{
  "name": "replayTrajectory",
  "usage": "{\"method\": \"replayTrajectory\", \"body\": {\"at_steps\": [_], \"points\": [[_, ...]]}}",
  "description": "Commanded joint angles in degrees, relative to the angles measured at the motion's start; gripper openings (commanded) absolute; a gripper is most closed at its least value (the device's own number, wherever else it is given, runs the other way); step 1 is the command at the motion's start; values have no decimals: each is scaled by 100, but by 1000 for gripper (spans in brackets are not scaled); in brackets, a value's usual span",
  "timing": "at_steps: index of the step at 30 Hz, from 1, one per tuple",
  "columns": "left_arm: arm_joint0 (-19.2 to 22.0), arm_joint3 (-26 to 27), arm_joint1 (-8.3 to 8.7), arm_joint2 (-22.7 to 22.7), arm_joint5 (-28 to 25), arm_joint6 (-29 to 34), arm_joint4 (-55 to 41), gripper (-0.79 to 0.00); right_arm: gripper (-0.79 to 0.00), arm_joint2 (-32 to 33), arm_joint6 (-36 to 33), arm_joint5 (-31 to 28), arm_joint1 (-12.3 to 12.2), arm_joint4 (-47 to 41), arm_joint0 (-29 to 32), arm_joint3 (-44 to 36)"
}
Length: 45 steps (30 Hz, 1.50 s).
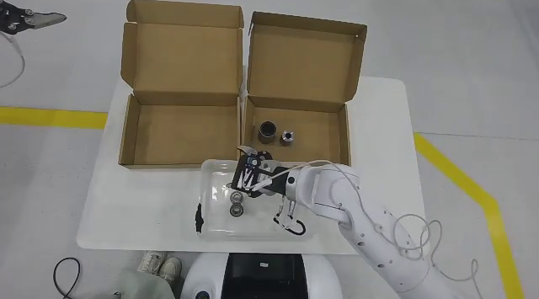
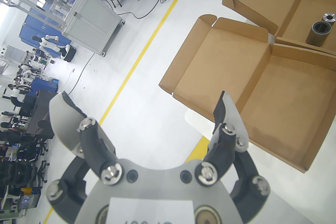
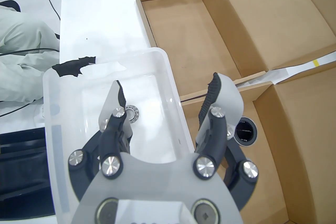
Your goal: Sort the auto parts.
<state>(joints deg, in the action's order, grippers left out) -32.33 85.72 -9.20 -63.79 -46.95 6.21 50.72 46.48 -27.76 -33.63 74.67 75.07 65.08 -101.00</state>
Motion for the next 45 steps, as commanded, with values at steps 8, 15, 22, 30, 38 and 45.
{"method": "replayTrajectory", "body": {"at_steps": [8, 15, 22, 30, 38, 45], "points": [[0, 0, 0, 0, 0, 0, 0, 0, -219, 0, 0, 0, 0, 0, 0, 0], [0, 0, 0, 0, 0, 0, 0, 0, -317, -49, -24, -87, -39, 208, 172, -172], [0, 0, 0, 0, 0, 0, 0, 0, -366, -167, -13, -551, -103, 362, 353, -280], [0, 0, 0, 0, 0, 0, 0, 0, -366, -399, -174, -881, -117, 305, 405, 171], [0, 0, 0, 0, 0, 0, 0, 0, -382, -687, -617, -679, -28, 187, 179, 671], [0, 0, 0, 0, 0, 0, 0, 0, -394, -924, -907, -341, 71, 146, 16, 888]]}}
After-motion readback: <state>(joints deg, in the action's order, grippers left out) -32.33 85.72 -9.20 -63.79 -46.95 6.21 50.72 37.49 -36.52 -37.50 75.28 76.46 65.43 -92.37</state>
